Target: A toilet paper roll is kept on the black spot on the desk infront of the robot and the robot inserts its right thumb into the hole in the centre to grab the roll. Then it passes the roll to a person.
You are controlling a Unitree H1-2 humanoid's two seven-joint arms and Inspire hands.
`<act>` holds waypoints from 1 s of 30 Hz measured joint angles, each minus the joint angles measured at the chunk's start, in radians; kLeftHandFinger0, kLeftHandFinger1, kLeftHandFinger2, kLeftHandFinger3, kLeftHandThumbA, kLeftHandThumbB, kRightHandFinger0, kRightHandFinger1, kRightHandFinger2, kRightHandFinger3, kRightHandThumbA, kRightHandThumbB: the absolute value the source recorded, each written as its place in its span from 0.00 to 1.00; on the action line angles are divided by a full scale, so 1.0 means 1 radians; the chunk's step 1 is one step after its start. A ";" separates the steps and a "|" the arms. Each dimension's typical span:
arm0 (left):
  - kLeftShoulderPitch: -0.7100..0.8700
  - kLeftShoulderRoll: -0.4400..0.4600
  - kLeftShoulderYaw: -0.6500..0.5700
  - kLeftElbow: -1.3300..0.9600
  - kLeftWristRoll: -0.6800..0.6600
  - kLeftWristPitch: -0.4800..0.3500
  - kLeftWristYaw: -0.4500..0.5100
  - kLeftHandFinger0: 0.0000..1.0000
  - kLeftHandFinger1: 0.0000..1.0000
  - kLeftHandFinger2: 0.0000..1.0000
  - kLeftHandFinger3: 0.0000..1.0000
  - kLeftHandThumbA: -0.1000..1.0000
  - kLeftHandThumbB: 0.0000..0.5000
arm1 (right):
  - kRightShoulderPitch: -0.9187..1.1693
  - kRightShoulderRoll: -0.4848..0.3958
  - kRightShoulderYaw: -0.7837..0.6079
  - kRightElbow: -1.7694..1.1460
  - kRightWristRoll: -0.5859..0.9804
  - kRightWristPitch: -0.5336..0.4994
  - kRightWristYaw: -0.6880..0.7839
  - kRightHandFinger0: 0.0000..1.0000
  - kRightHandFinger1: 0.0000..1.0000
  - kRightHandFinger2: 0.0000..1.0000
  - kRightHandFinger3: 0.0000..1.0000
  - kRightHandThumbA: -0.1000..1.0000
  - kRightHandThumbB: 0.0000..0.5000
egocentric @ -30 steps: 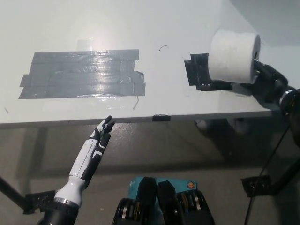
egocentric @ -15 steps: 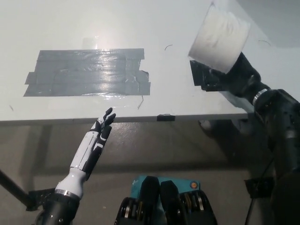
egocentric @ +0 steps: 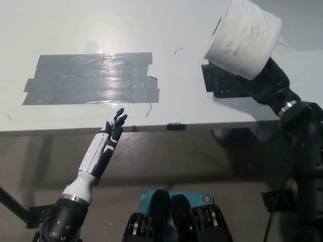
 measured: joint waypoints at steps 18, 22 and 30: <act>-0.025 0.003 0.000 0.000 0.000 0.001 -0.002 1.00 1.00 1.00 1.00 0.95 0.03 | 0.015 -0.050 0.156 -0.174 0.267 0.027 -0.162 0.00 0.42 0.83 1.00 0.00 0.21; -0.029 0.004 -0.001 0.000 0.001 0.001 -0.003 1.00 1.00 1.00 1.00 0.93 0.01 | -0.004 -0.068 0.164 -0.159 0.267 0.028 -0.200 0.00 0.42 0.80 0.95 0.00 0.25; -0.028 0.004 -0.002 0.000 0.001 0.005 -0.003 1.00 1.00 1.00 1.00 0.91 0.01 | -0.105 -0.133 0.258 -0.025 0.100 0.025 -0.289 0.05 0.57 1.00 1.00 0.00 0.31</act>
